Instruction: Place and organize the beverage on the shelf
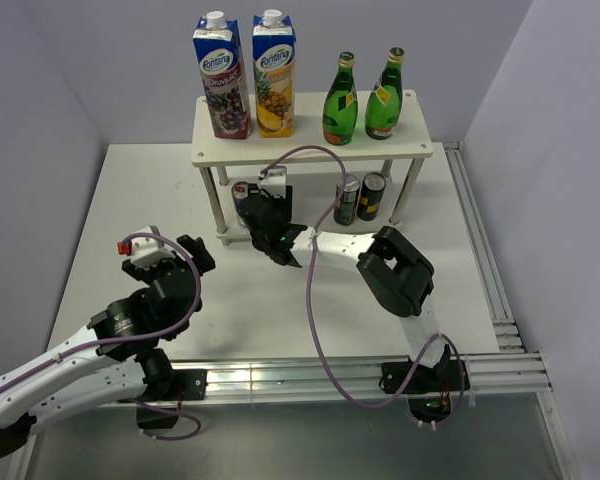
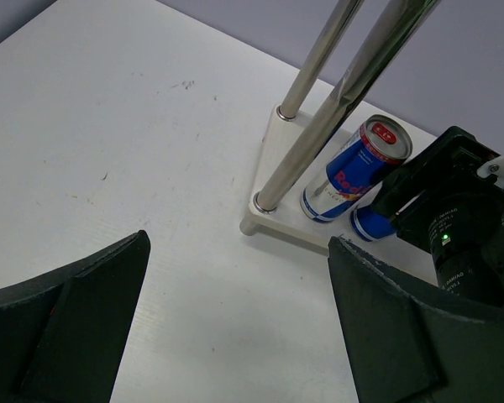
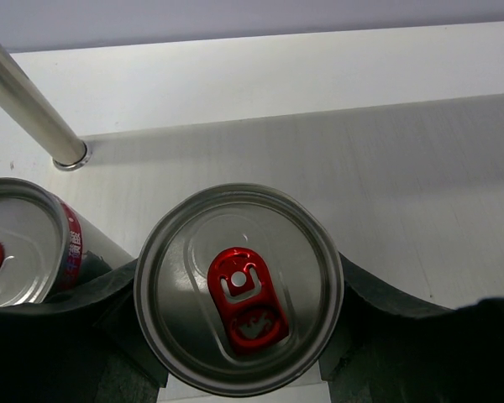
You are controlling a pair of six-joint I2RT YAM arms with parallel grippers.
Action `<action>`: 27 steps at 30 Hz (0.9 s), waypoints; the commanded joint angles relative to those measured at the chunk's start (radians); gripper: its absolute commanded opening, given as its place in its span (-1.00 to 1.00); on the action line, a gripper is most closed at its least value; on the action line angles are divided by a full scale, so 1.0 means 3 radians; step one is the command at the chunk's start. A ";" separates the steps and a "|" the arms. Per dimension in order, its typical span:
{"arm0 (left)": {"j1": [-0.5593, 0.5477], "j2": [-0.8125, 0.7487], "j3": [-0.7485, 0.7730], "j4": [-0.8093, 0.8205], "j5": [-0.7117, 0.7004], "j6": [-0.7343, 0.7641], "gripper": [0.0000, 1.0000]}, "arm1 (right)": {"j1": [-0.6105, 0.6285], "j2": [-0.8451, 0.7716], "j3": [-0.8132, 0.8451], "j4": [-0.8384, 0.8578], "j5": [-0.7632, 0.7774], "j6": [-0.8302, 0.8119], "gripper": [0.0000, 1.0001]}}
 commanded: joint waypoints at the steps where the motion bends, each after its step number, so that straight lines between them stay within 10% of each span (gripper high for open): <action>1: -0.0019 0.0000 0.0106 0.0016 -0.0068 -0.0027 0.87 | -0.0033 -0.0030 0.0053 0.0264 0.0112 0.0026 0.06; 2: -0.0019 0.0010 0.0111 0.0001 -0.0073 -0.0038 0.87 | -0.0033 -0.0035 0.0043 0.0264 0.0107 0.0027 0.50; 5: -0.0019 0.0041 0.0132 -0.0040 -0.0083 -0.0068 0.87 | -0.0028 -0.0050 0.0037 0.0213 0.0107 0.0078 0.80; 27: -0.0019 0.0128 0.0127 -0.0050 -0.0063 -0.0089 0.88 | 0.0274 -0.0725 -0.0831 0.0181 -0.0056 0.0303 1.00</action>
